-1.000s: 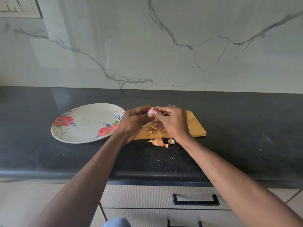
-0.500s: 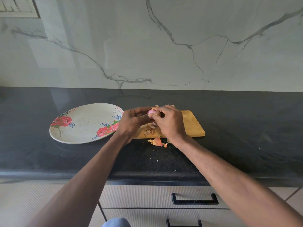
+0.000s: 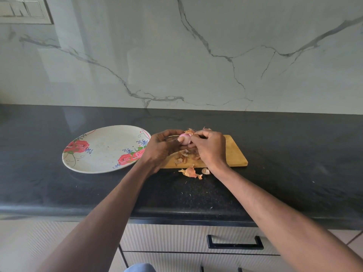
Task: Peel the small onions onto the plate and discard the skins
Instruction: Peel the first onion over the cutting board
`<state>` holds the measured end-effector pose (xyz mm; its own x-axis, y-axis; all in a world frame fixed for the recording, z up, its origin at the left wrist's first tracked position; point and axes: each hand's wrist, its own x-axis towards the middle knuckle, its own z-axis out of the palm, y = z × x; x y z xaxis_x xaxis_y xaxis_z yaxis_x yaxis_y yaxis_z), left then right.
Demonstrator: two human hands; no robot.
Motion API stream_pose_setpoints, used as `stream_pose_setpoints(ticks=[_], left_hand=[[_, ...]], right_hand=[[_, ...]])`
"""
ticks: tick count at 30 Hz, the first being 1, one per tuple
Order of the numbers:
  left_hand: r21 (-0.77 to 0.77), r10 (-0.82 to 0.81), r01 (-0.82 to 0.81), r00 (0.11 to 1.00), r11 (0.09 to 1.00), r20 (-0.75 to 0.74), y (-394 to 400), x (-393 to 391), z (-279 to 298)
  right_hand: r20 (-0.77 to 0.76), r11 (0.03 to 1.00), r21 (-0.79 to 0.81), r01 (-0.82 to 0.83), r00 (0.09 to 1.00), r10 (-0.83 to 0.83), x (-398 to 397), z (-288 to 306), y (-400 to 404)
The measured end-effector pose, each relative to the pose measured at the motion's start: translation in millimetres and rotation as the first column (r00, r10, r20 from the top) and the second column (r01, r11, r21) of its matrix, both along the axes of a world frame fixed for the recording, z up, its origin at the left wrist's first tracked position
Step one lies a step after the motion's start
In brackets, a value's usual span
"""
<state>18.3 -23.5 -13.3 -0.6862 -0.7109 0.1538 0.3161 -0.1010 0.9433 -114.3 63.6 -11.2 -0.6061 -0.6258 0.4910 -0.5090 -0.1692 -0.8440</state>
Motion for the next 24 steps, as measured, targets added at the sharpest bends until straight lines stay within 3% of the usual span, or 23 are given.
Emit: stream_pose_setpoints(ticks=[5,14,24], left_hand=[[0.056,-0.019,0.021,0.999,0.998,-0.036,-0.6,-1.8,0.4],[0.069,0.004,0.000,0.999,0.998,-0.051,-0.8,-0.5,2.2],[-0.116,0.103,-0.093,0.991,0.989,0.086,6.5,1.1,0.9]], right_hand=[[0.230,0.998,0.004,-0.067,0.971,0.064,-1.5,4.4,0.9],[0.054,0.991,0.075,-0.107,0.993,0.103,-3.3,5.8,3.0],[-0.156,0.999,0.017,-0.031,0.987,0.034,2.3,-5.0,0.9]])
